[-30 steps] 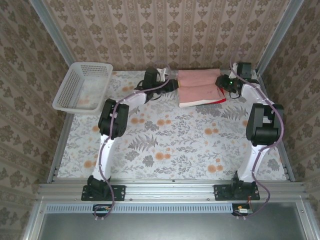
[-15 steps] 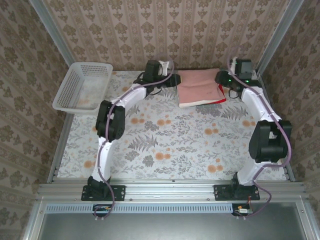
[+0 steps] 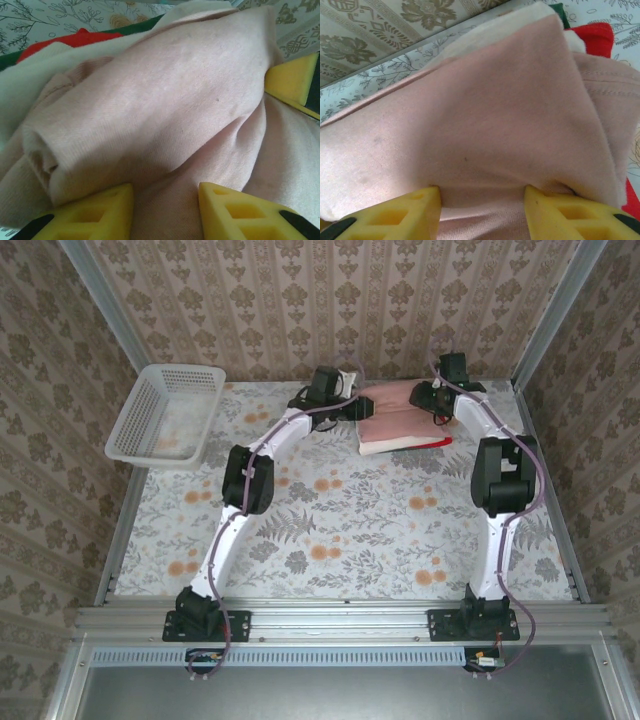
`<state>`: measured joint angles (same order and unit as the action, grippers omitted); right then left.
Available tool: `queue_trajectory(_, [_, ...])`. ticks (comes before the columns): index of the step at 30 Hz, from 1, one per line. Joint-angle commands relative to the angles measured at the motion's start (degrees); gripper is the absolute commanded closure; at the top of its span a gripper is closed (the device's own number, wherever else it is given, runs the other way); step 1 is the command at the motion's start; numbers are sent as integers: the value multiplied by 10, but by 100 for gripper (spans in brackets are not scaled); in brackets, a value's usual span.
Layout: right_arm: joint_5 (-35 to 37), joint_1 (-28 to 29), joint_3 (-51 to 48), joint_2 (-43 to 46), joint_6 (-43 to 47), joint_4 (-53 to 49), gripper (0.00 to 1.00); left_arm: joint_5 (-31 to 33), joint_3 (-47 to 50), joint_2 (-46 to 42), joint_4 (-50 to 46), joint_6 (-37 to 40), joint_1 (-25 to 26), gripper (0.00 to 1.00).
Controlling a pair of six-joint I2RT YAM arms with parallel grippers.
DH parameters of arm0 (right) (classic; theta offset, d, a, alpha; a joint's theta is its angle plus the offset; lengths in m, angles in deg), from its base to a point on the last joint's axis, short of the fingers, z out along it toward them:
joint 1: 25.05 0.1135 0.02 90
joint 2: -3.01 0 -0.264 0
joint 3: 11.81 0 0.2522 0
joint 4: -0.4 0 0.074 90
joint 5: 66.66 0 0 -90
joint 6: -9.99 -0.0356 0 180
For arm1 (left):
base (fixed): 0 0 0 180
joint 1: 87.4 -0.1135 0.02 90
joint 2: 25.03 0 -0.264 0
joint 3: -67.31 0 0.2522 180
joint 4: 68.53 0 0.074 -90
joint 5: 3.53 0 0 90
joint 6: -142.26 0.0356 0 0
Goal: Fold and stack the t-shirts
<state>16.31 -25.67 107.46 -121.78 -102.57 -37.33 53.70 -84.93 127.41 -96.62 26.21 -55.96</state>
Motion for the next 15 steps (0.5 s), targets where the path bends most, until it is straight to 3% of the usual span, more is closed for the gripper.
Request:
queue_trajectory(1, [35, -17, 26, 25, 2, -45, 43, 4, -16, -27, -36, 21, -5, 60])
queue_trajectory(9, [33, 23, -90, 152, 22, -2, 32, 14, 57, -139, -36, 48, -9, 58])
queue_trajectory(15, [127, 141, -204, 218, 64, 70, 26, 37, 252, -306, 2, 53, -34, 53])
